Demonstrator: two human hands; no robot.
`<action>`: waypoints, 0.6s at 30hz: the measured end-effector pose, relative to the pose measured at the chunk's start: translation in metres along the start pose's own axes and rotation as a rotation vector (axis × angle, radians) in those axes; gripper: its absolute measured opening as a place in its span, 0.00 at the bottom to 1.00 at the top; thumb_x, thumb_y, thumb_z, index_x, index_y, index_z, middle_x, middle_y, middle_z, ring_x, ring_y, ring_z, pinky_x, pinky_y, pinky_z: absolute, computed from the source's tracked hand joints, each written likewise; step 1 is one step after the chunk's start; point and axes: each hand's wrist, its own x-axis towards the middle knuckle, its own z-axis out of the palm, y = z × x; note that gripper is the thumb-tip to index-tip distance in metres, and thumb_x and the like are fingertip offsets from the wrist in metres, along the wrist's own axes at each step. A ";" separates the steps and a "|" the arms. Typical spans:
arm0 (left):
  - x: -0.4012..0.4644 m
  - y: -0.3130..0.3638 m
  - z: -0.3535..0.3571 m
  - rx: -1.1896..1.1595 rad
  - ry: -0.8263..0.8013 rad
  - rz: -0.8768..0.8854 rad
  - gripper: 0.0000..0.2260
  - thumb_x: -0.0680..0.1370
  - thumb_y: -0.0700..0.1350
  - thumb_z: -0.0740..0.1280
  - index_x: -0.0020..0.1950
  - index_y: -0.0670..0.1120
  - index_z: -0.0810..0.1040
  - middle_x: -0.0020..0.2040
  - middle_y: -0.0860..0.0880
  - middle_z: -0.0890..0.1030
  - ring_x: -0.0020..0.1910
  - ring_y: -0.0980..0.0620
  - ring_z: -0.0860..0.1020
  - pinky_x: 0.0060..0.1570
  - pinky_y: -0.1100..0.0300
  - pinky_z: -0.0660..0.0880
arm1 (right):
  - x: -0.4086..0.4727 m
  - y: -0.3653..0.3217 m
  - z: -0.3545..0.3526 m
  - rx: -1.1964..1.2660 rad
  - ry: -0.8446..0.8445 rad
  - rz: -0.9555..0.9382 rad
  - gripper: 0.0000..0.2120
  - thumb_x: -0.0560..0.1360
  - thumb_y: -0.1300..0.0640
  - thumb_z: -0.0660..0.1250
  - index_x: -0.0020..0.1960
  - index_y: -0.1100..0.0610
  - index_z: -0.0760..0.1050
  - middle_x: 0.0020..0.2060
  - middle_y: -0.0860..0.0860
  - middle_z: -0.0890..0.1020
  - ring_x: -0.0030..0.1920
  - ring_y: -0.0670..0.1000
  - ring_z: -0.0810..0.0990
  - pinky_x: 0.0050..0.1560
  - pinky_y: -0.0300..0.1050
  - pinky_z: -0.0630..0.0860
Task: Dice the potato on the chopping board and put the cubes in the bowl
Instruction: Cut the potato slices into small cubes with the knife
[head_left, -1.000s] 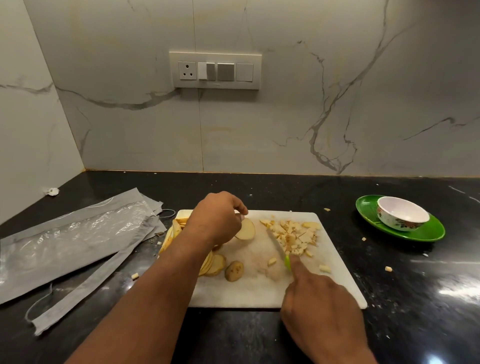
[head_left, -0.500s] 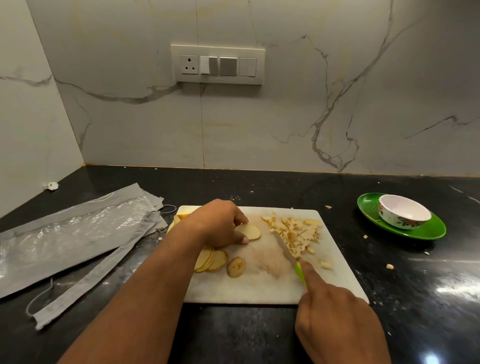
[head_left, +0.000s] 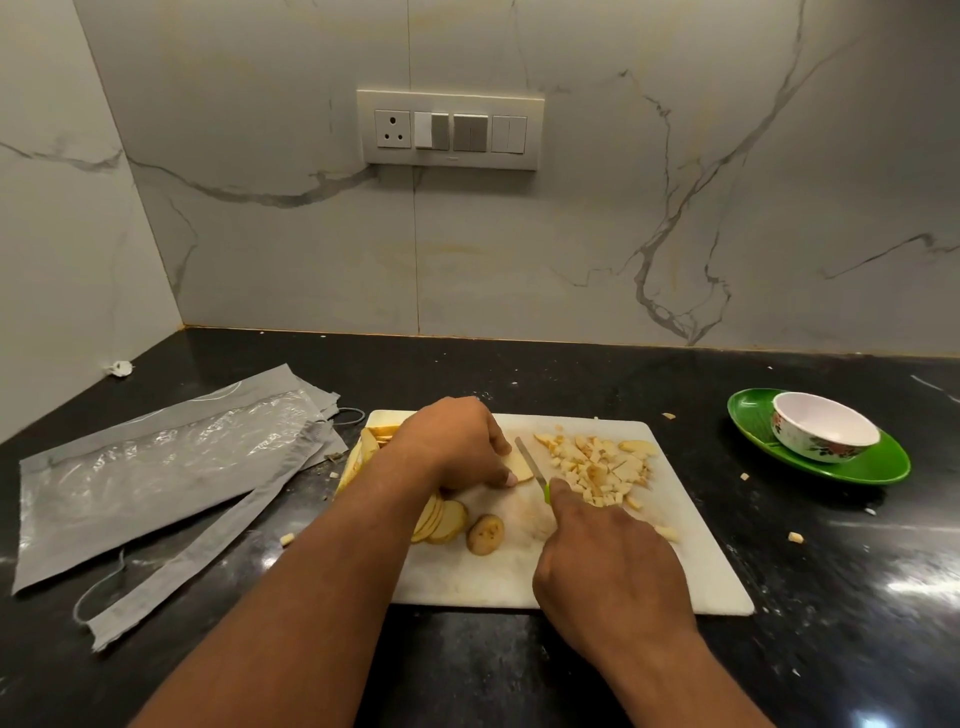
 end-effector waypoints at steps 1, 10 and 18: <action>0.001 0.001 0.000 -0.010 0.002 -0.015 0.20 0.75 0.55 0.77 0.65 0.53 0.84 0.58 0.53 0.84 0.53 0.53 0.80 0.59 0.52 0.81 | -0.001 -0.001 -0.001 -0.011 -0.011 -0.004 0.30 0.80 0.53 0.53 0.81 0.47 0.52 0.60 0.53 0.78 0.54 0.53 0.78 0.48 0.47 0.72; 0.004 0.001 0.001 -0.038 0.003 -0.049 0.20 0.74 0.55 0.78 0.64 0.52 0.84 0.57 0.53 0.85 0.54 0.52 0.80 0.59 0.51 0.81 | -0.037 0.004 -0.026 -0.058 -0.090 0.016 0.29 0.80 0.50 0.50 0.80 0.43 0.50 0.61 0.50 0.76 0.58 0.53 0.77 0.53 0.48 0.72; 0.001 0.000 0.001 -0.050 0.015 -0.067 0.20 0.73 0.56 0.79 0.64 0.54 0.84 0.58 0.53 0.85 0.54 0.53 0.80 0.59 0.52 0.81 | 0.000 -0.009 -0.015 -0.030 0.024 -0.009 0.29 0.79 0.52 0.55 0.80 0.46 0.56 0.63 0.51 0.77 0.58 0.52 0.77 0.53 0.47 0.73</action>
